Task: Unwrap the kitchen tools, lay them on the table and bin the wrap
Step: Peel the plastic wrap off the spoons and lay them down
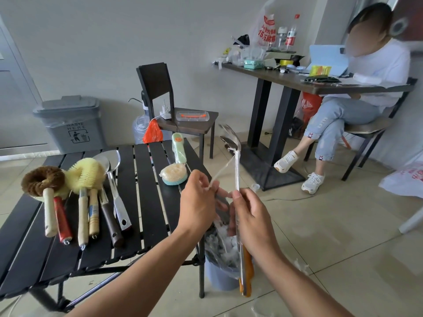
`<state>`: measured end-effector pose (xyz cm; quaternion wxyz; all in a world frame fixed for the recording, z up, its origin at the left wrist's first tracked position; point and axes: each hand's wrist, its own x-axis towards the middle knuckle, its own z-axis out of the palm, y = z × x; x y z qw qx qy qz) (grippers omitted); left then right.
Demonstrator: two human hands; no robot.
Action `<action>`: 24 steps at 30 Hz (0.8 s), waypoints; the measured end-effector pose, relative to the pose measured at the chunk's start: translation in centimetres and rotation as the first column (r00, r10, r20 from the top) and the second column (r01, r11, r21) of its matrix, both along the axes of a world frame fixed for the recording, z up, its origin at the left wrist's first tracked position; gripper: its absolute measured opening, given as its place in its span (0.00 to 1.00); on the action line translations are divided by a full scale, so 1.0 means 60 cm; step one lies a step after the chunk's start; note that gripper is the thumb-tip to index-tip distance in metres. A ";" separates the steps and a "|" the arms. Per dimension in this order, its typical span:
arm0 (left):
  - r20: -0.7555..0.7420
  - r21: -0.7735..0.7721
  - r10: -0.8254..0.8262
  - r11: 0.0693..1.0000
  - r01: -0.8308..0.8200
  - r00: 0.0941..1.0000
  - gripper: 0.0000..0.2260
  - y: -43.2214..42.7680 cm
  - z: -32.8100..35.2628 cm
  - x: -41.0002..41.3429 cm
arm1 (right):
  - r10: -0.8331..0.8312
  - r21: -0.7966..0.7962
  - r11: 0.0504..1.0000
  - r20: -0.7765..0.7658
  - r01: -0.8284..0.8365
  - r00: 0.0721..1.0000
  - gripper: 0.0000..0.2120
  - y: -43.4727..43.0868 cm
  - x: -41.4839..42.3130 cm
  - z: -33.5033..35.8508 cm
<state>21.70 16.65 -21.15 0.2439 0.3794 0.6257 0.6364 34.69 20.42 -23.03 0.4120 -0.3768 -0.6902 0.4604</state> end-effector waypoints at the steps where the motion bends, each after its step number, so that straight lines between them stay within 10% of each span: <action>1: 0.014 -0.003 0.007 1.000 -0.007 1.000 0.07 0.003 -0.001 0.000 | 0.001 -0.020 1.000 -0.017 -0.002 1.000 0.14 -0.001 -0.003 -0.002; 8: -0.050 -0.053 -0.009 0.999 0.006 0.999 0.11 0.014 -0.014 0.004 | -0.035 -0.298 0.954 -0.192 -0.025 0.981 0.18 0.010 -0.010 -0.012; 24: -0.305 0.011 0.021 1.000 -0.018 0.952 0.23 0.015 0.018 -0.027 | 0.069 -0.172 0.982 -0.072 -0.081 0.995 0.15 0.021 0.003 0.026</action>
